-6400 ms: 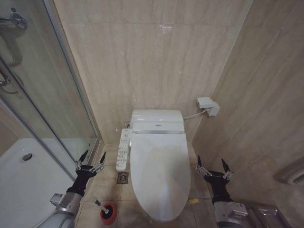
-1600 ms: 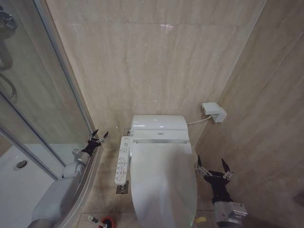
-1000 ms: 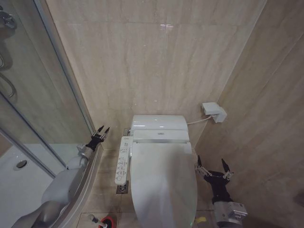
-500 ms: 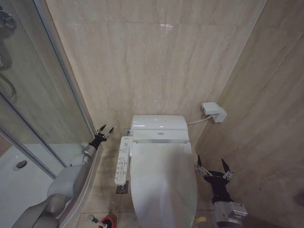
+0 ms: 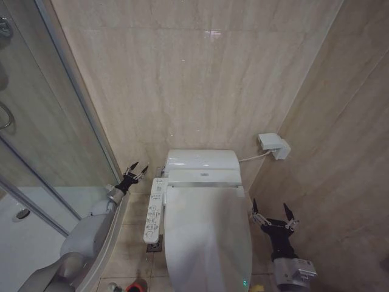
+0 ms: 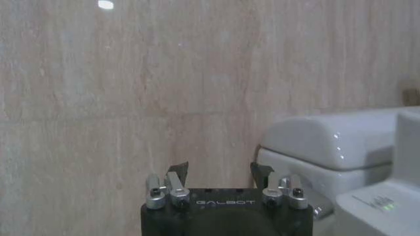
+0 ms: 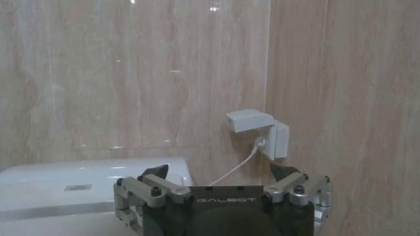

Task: Open the toilet lid, clean the toilet bowl with a toilet brush, close the toilet lid, and flush.

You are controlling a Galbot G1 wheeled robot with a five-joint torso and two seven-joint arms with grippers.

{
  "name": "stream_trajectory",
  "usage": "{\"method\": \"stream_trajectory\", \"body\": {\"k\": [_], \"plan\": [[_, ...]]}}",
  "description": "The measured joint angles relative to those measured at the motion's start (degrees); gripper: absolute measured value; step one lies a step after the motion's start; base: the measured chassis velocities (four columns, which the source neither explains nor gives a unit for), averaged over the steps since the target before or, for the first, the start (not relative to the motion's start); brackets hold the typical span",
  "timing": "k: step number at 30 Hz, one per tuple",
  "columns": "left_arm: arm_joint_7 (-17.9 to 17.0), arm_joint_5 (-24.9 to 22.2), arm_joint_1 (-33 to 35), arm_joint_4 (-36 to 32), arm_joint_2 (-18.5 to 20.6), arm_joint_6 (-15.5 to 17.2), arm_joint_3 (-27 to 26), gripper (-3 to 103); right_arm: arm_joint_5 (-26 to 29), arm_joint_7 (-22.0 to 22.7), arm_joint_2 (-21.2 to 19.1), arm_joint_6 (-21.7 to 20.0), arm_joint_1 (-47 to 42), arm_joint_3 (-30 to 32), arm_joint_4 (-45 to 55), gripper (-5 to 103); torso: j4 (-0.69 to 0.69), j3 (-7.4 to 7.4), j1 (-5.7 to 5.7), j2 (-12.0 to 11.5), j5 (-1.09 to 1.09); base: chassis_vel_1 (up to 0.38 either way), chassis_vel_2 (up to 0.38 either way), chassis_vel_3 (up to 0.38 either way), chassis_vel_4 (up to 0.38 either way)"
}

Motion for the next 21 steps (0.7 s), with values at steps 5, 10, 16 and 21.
{"method": "stream_trajectory", "body": {"k": [5,10,16,21], "plan": [[1.5,0.9,-0.3,1.7,-0.3,-1.1,0.1,67,0.0,0.0,0.0,0.0,0.0,0.0,0.0,100,0.0,-0.01,-0.03,0.0,0.0,0.0,0.0,0.0,0.0],[2.2,1.9,-1.0,3.3,-0.4,-1.7,0.1,57,0.0,0.0,0.0,0.0,0.0,0.0,0.0,100,-0.01,0.0,-0.02,0.0,0.0,0.0,0.0,0.0,0.0],[2.9,2.5,-2.3,4.2,-0.3,-1.8,0.4,49,0.0,0.0,0.0,0.0,0.0,0.0,0.0,100,-0.01,0.0,-0.02,0.0,0.01,0.0,0.0,0.0,0.0],[3.1,2.5,-3.1,4.7,-0.5,-1.7,0.8,49,0.0,0.0,0.0,0.0,0.0,0.0,0.0,100,-0.01,0.0,-0.02,0.0,0.01,0.0,0.0,0.0,0.0]]}}
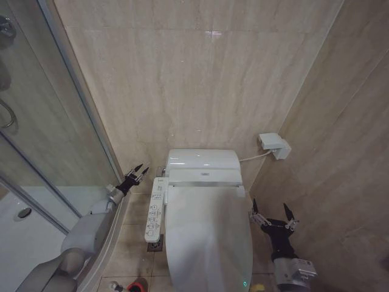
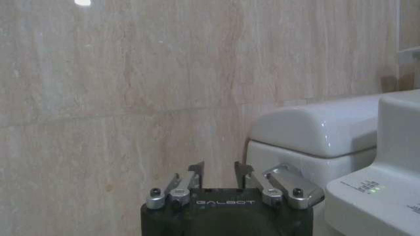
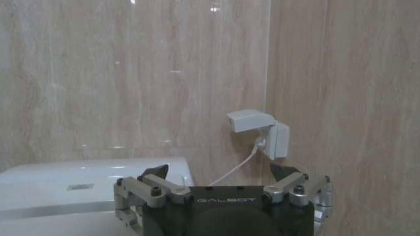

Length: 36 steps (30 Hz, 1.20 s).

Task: Open the toilet lid, clean the toilet bowl with a toilet brush, close the toilet lid, and flush.

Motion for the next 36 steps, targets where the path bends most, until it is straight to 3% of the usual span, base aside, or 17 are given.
{"method": "stream_trajectory", "body": {"k": [3,4,11,12,24,36], "plan": [[0.3,0.0,-0.4,0.5,-0.2,0.0,0.2,49,0.0,0.0,0.0,0.0,0.0,0.0,0.0,100,0.0,0.0,0.0,0.0,0.0,0.0,0.0,0.0,0.0],[0.5,0.1,-0.7,1.0,-0.4,0.0,0.4,19,0.0,0.0,0.0,0.0,0.0,0.0,0.0,100,0.0,0.0,0.0,0.0,0.0,0.0,0.0,0.0,0.0],[1.6,0.9,-1.6,2.1,-1.0,-0.1,0.8,19,0.0,0.0,0.0,0.0,0.0,0.0,0.0,100,0.0,0.0,0.0,0.0,0.0,0.0,0.0,0.0,0.0],[1.8,1.1,-1.8,2.3,-1.1,-0.2,0.9,0,0.0,0.0,0.0,0.0,0.0,0.0,0.0,100,0.0,0.0,0.0,0.0,0.0,0.0,0.0,0.0,0.0],[2.5,2.6,-2.3,3.4,-1.8,-2.0,1.5,0,0.0,0.0,0.0,0.0,0.0,0.0,0.0,100,0.0,0.0,0.01,0.0,0.0,0.0,0.0,0.0,0.0],[5.9,4.4,-1.4,2.5,-2.4,-2.0,1.8,0,0.0,0.0,0.0,0.0,0.0,0.0,0.0,100,0.0,0.0,0.0,0.0,0.0,0.0,0.0,0.0,0.0]]}}
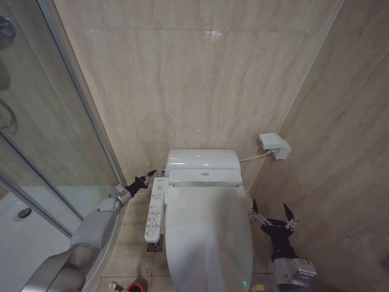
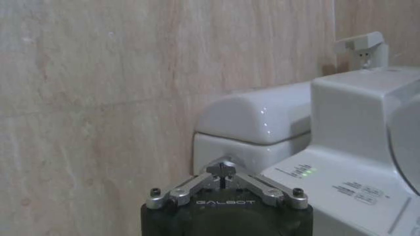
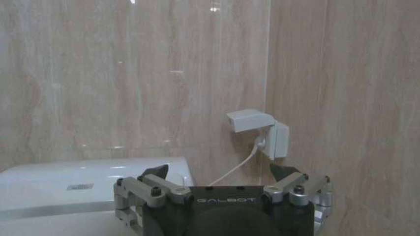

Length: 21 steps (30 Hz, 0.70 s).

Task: Open the toilet lid, clean the toilet bowl with a toilet brush, close the toilet lid, and flush.

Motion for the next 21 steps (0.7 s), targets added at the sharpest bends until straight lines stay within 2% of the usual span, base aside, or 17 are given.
{"method": "stream_trajectory", "body": {"k": [7,16,21], "plan": [[1.6,0.0,0.1,0.2,0.1,0.2,0.1,0,0.0,0.0,0.0,0.0,0.0,0.0,0.0,100,0.0,0.0,0.0,0.0,0.0,0.0,0.0,0.0,0.0],[7.2,0.0,-1.7,2.8,0.2,0.7,0.0,0,0.0,0.0,0.0,0.0,0.0,0.0,0.0,100,0.0,0.0,0.0,0.0,0.0,0.0,0.0,0.0,0.0],[8.7,0.0,-2.8,3.9,0.0,0.9,0.0,0,0.0,0.0,0.0,0.0,0.0,0.0,0.0,100,0.0,0.0,0.0,0.0,0.0,0.0,0.0,0.0,0.0]]}}
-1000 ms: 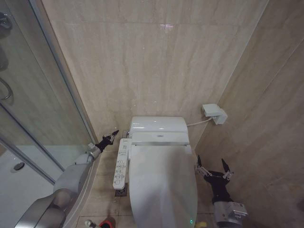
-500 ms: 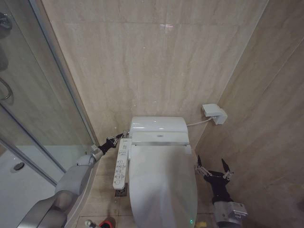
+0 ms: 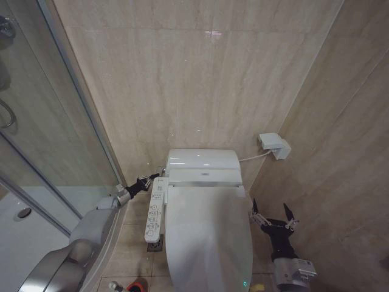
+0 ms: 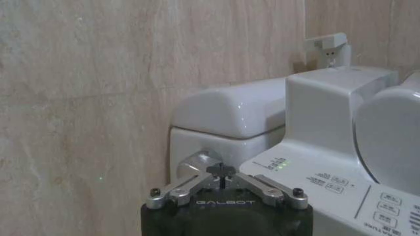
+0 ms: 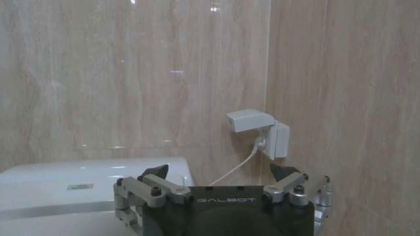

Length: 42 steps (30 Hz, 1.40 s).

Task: Open the toilet lid, clean the toilet bowl with a toilet brush, close the toilet lid, and flush.

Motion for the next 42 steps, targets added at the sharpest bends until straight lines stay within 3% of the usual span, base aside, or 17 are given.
{"method": "stream_trajectory", "body": {"k": [13,30,42], "plan": [[2.2,0.6,-1.1,1.8,0.2,1.0,-0.1,0,0.0,0.0,0.0,0.0,0.0,0.0,0.0,100,-0.02,0.0,0.0,0.0,-0.01,0.0,0.0,0.0,0.0],[1.9,0.8,-1.8,3.5,-1.5,3.3,-0.4,0,0.0,0.0,0.0,0.0,0.0,0.0,0.0,100,0.04,-0.01,-0.01,0.0,0.03,0.0,0.0,0.0,0.0],[0.7,1.8,-1.7,4.6,-2.6,5.3,-2.0,0,0.0,0.0,0.0,0.0,0.0,0.0,0.0,100,-0.03,0.0,0.0,0.0,-0.01,0.0,0.0,0.0,0.0]]}}
